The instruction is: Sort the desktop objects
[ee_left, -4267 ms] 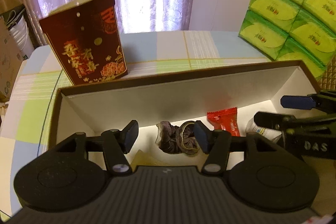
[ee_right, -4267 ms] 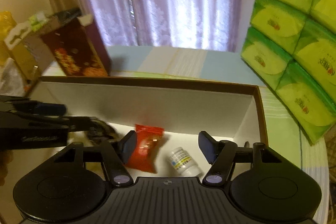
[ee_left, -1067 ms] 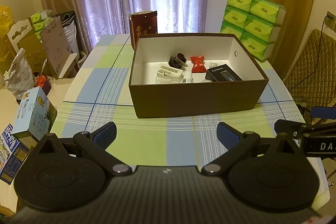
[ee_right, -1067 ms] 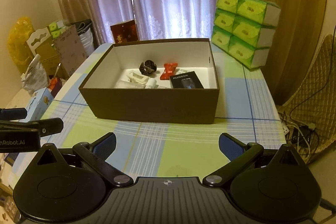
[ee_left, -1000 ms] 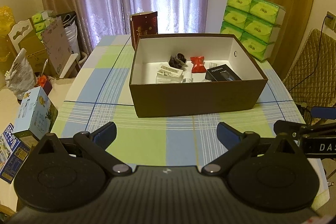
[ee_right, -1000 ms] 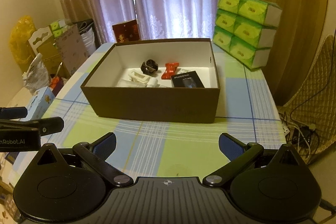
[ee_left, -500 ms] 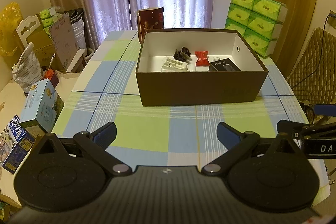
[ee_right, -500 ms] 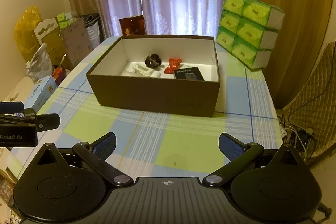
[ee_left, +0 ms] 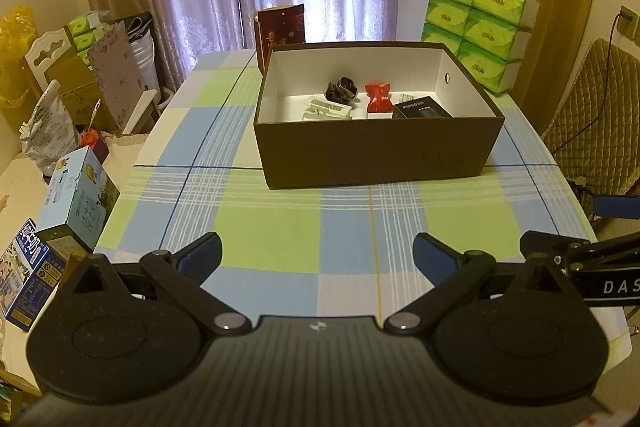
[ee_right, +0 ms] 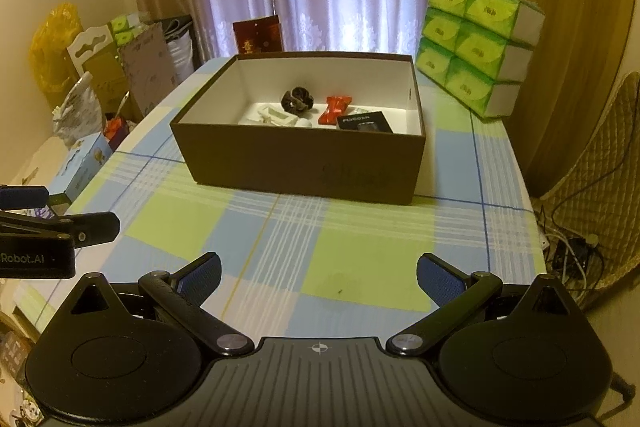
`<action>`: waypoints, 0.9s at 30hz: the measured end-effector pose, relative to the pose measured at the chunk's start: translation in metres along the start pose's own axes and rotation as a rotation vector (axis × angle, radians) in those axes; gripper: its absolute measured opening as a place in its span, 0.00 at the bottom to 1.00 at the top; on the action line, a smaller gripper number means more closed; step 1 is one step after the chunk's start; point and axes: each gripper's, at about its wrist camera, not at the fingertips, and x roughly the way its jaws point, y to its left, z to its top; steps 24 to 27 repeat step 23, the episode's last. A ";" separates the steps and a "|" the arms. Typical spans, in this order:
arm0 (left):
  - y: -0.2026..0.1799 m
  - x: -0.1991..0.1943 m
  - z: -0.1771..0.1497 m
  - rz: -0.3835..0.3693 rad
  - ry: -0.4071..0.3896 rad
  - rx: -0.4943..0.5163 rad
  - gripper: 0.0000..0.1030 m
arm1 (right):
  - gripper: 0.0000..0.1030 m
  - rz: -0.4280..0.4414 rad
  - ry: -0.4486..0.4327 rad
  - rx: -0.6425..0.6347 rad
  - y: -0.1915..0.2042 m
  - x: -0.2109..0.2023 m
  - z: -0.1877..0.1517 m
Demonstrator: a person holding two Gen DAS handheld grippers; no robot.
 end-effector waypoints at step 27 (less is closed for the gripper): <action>0.008 0.030 0.011 -0.004 0.034 0.011 0.97 | 0.98 -0.005 0.042 0.012 0.000 0.028 0.008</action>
